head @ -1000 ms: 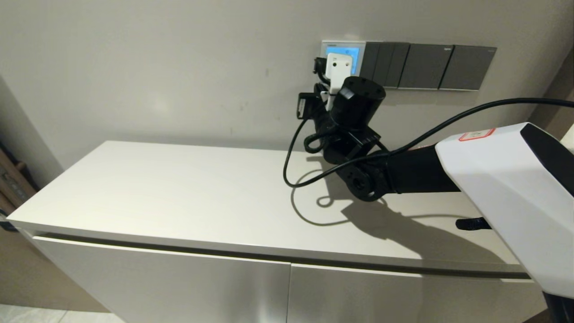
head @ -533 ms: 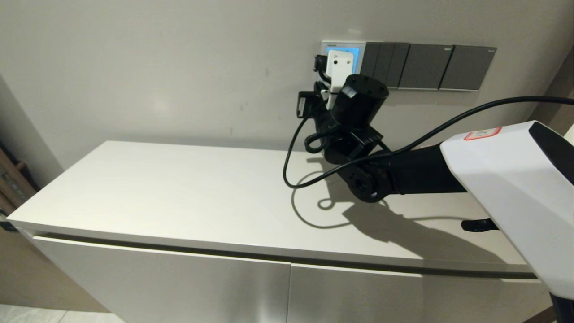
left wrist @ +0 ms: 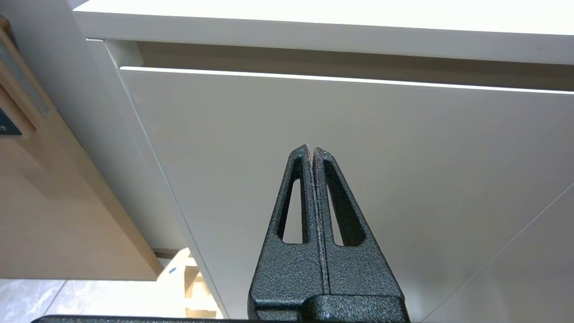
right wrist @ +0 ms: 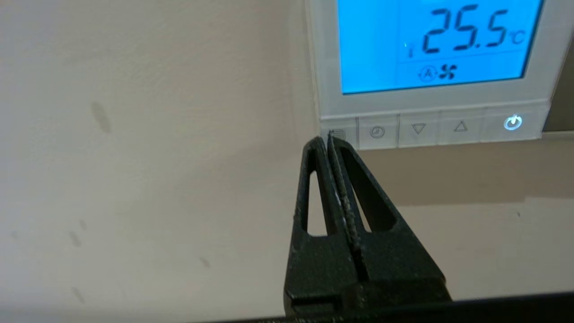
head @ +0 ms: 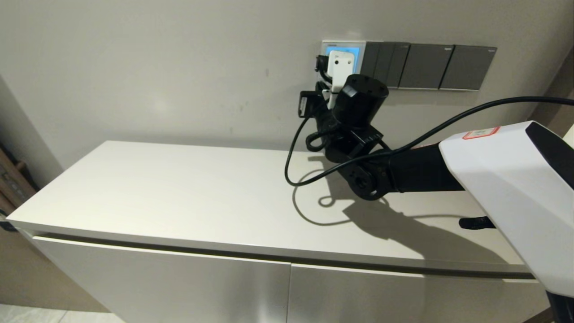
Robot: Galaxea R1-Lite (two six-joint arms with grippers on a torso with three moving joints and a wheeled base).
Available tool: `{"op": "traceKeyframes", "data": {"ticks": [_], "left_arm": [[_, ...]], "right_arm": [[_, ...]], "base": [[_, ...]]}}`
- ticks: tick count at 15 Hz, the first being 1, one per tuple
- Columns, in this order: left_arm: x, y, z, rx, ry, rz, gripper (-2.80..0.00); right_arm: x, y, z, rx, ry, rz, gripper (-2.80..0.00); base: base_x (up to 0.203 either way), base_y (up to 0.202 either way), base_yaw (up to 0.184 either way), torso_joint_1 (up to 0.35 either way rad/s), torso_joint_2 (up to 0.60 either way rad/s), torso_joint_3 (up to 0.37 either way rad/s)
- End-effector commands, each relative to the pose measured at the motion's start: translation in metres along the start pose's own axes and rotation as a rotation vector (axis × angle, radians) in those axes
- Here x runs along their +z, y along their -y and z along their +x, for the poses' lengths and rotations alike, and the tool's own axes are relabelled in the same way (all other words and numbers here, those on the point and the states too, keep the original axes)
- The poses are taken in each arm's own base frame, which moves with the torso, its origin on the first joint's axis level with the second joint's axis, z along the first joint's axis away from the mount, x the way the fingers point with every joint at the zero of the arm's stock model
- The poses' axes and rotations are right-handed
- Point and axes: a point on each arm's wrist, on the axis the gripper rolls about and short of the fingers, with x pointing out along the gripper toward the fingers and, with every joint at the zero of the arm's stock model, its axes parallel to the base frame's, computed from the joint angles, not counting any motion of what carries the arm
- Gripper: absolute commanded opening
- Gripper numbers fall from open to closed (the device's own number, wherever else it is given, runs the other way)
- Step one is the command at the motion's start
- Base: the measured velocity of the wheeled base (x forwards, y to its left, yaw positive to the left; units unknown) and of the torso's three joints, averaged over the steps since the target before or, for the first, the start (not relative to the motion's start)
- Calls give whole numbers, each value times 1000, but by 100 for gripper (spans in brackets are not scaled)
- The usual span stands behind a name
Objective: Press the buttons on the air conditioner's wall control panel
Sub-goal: Press the temperature increase button
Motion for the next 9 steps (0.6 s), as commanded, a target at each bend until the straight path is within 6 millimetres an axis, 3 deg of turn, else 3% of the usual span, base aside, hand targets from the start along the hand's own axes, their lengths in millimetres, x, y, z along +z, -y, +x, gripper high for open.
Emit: {"op": "traceKeyframes", "data": {"ticks": [1,9], "left_arm": [[0,0,0,0,-2,0,-280],[0,0,0,0,1,0,-280]], "right_arm": [[-1,0,1,-4,4,0,-280],[0,1,2,-6,4,0,-280]], "base": [[0,0,0,0,0,0],[0,0,0,0,0,0]]}}
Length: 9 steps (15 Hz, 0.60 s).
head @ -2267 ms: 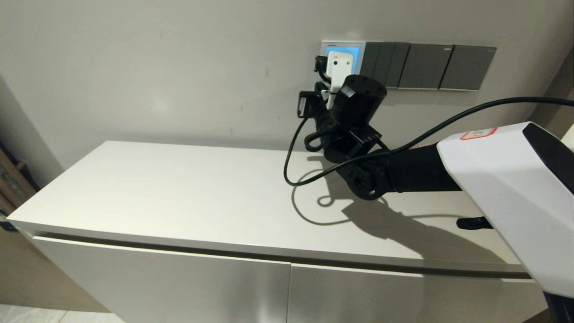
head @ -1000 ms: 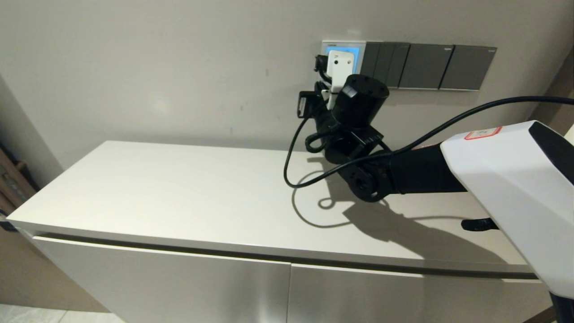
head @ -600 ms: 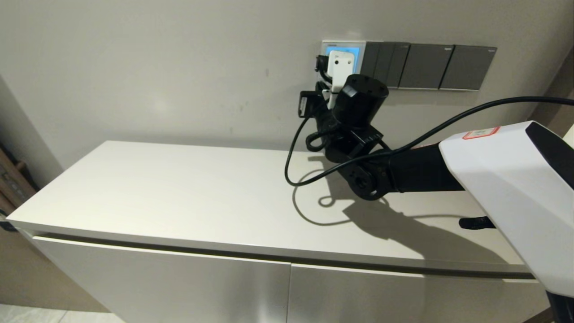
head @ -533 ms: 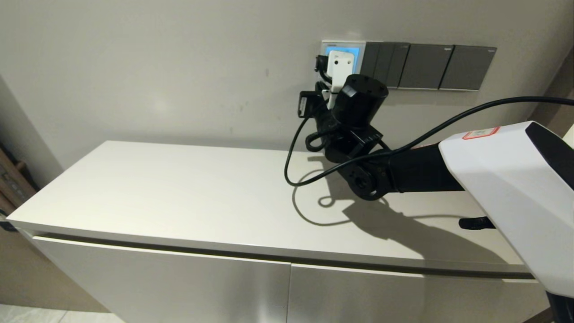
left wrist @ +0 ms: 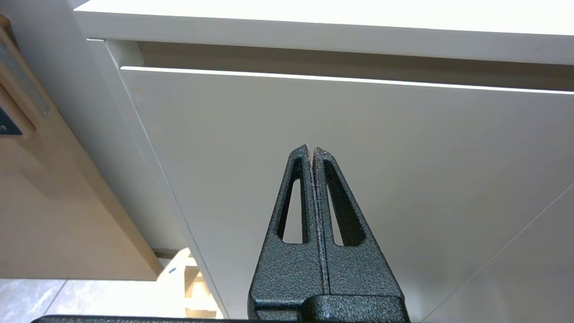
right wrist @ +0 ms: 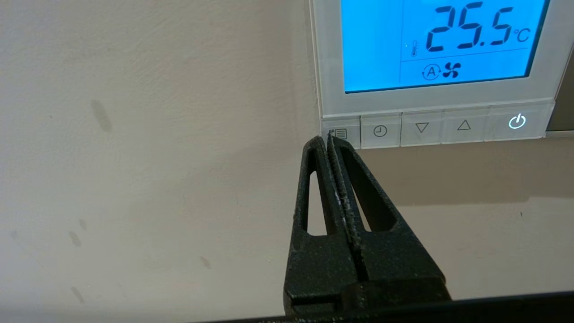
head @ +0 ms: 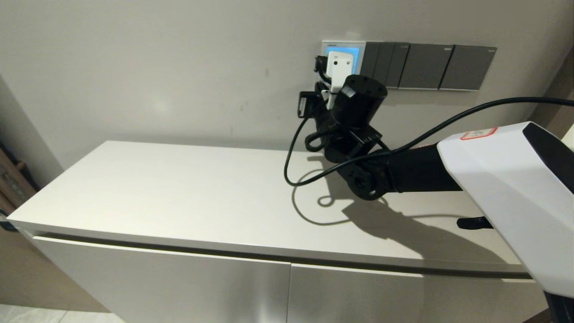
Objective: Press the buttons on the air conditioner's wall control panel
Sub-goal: Press the temperature increase button
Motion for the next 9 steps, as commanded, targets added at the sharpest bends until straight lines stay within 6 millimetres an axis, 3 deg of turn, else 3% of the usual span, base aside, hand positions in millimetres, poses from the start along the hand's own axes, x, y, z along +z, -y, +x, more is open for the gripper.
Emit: {"op": "traceKeyframes", "data": {"ticks": [1,9], "left_arm": [[0,0,0,0,-2,0,-280],[0,0,0,0,-1,0,-280]], "right_arm": [[0,0,0,-3,2,0,-280],[2,1,-1,-3,5,1,-280]], "base": [[0,0,0,0,0,0],[0,0,0,0,0,0]]}}
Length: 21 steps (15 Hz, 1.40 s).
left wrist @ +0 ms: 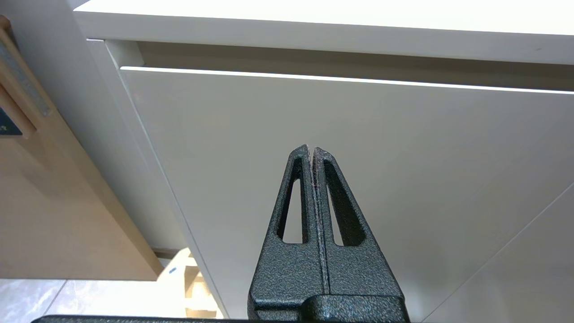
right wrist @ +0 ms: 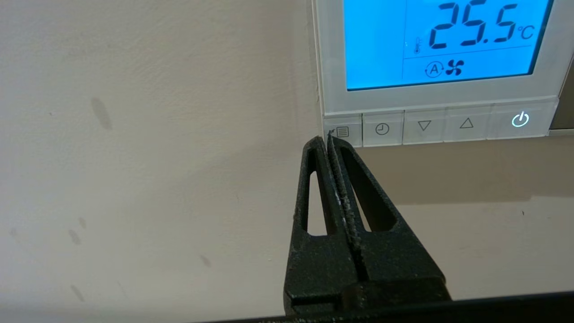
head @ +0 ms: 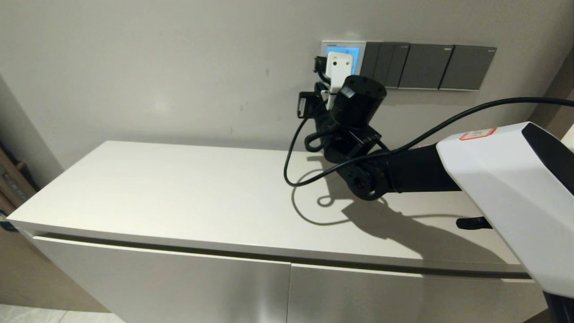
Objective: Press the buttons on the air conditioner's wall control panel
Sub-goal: Press the temperature increase button
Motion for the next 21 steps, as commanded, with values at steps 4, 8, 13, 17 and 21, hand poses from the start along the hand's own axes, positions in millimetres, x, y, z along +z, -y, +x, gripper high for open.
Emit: {"op": "traceKeyframes", "data": {"ticks": [4,8,13,17,21], "left_arm": [[0,0,0,0,0,0,-280],[0,0,0,0,-2,0,-280],[0,0,0,0,1,0,-280],[0,0,0,0,1,0,-280],[0,0,0,0,-2,0,-280]], "right_arm": [[6,-1,-6,5,7,1,-280],[9,-2,-7,6,14,5,-280],[9,-1,-6,4,14,4,-280],[6,0,-2,-2,12,-1,-280],[-2,0,0,-4,5,-7,-280]], "base": [[0,0,0,0,0,0],[0,0,0,0,0,0],[0,0,0,0,0,0],[0,0,0,0,0,0],[0,0,0,0,0,0]]}}
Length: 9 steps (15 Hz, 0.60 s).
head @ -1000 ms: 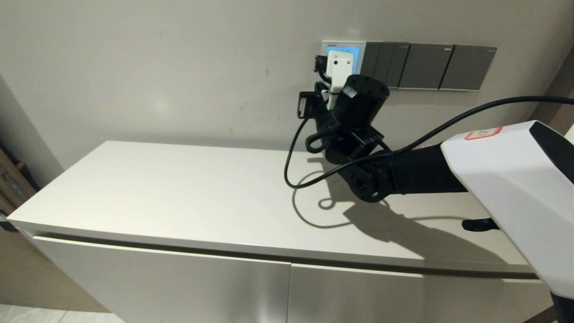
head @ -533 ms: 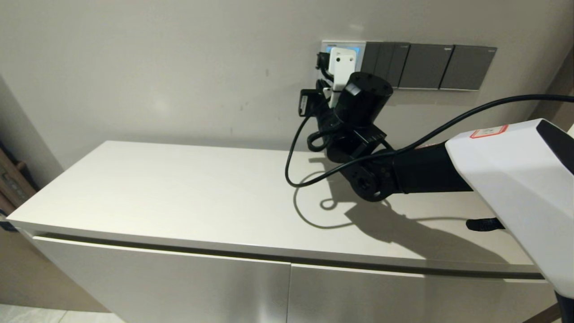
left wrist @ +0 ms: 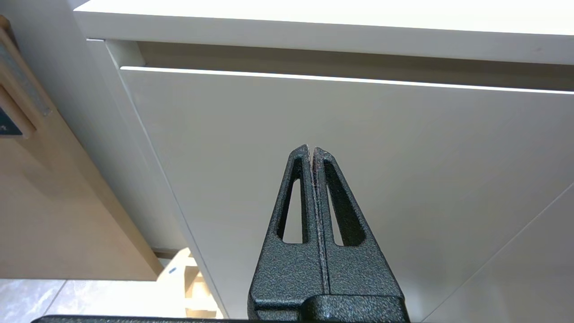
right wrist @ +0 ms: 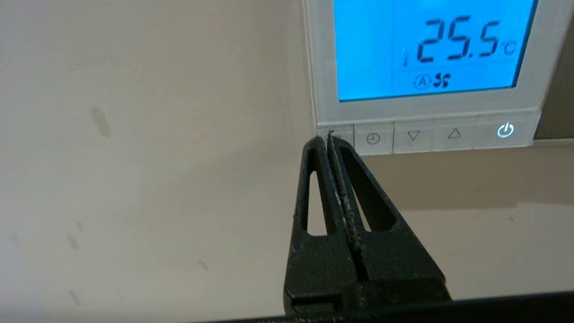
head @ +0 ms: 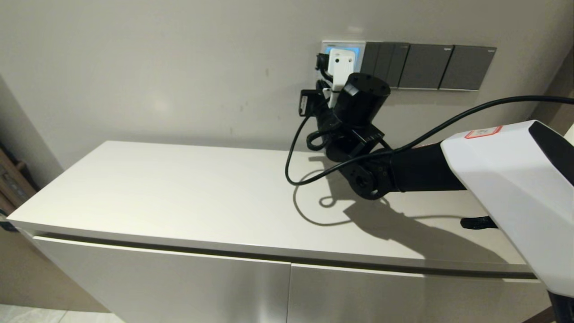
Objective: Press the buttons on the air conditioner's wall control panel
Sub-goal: Press the temperature increase button
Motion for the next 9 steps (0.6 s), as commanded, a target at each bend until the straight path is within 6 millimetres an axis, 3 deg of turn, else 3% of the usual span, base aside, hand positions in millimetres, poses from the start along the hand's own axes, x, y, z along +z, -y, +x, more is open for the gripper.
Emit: {"op": "traceKeyframes", "data": {"ticks": [1,9], "left_arm": [[0,0,0,0,-2,0,-280],[0,0,0,0,-2,0,-280]], "right_arm": [[-6,-1,2,-3,-4,-4,-280],[-4,0,1,-6,1,-1,-280]], "base": [[0,0,0,0,0,0],[0,0,0,0,0,0]]}}
